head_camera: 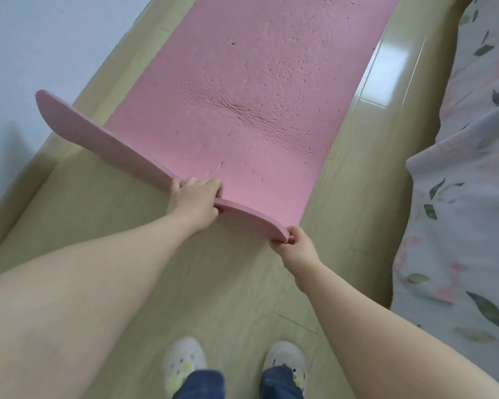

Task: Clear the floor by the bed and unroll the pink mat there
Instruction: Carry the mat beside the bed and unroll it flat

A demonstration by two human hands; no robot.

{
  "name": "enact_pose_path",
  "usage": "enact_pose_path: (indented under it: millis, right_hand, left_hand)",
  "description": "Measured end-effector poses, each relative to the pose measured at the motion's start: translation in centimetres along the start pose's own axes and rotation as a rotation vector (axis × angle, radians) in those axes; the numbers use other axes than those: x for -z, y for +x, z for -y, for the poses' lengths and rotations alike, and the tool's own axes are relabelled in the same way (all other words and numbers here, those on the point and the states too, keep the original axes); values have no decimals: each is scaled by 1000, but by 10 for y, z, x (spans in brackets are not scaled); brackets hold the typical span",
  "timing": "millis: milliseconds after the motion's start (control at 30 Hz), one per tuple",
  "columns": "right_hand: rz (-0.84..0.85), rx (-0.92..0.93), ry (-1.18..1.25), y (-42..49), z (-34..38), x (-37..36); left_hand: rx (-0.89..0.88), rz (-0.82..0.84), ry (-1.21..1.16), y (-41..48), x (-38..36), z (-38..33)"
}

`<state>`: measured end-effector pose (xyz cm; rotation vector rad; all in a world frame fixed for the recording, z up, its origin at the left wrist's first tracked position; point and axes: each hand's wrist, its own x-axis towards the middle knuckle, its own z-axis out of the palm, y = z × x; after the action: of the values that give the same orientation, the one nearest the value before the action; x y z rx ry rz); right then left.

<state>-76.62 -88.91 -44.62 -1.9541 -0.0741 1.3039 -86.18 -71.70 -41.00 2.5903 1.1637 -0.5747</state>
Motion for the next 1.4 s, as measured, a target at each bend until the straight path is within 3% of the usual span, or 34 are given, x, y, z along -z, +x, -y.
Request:
enact_pose_path:
  millis: [133, 333, 667, 800, 967, 1067, 1400]
  right_hand:
    - [-68, 6, -7, -9, -28, -12]
    - [-158, -28, -139, -11, -74, -47]
    - [-44, -211, -172, 30, -184, -121]
    - [-166, -175, -109, 91, -209, -124]
    - [-421, -146, -144, 157, -213, -114]
    - [-551, -102, -74, 179, -211, -102]
    - [-607, -171, 266, 209, -214, -82]
  left_hand:
    - [16, 12, 16, -25, -27, 4]
    - [-114, 71, 3, -57, -80, 31]
    - [-81, 150, 133, -67, -246, 69]
    - [-62, 68, 49, -25, -280, 49]
    - [10, 190, -175, 22, -314, 26]
    - [80, 168, -203, 36, -324, 22]
    - [183, 223, -237, 43, -330, 21]
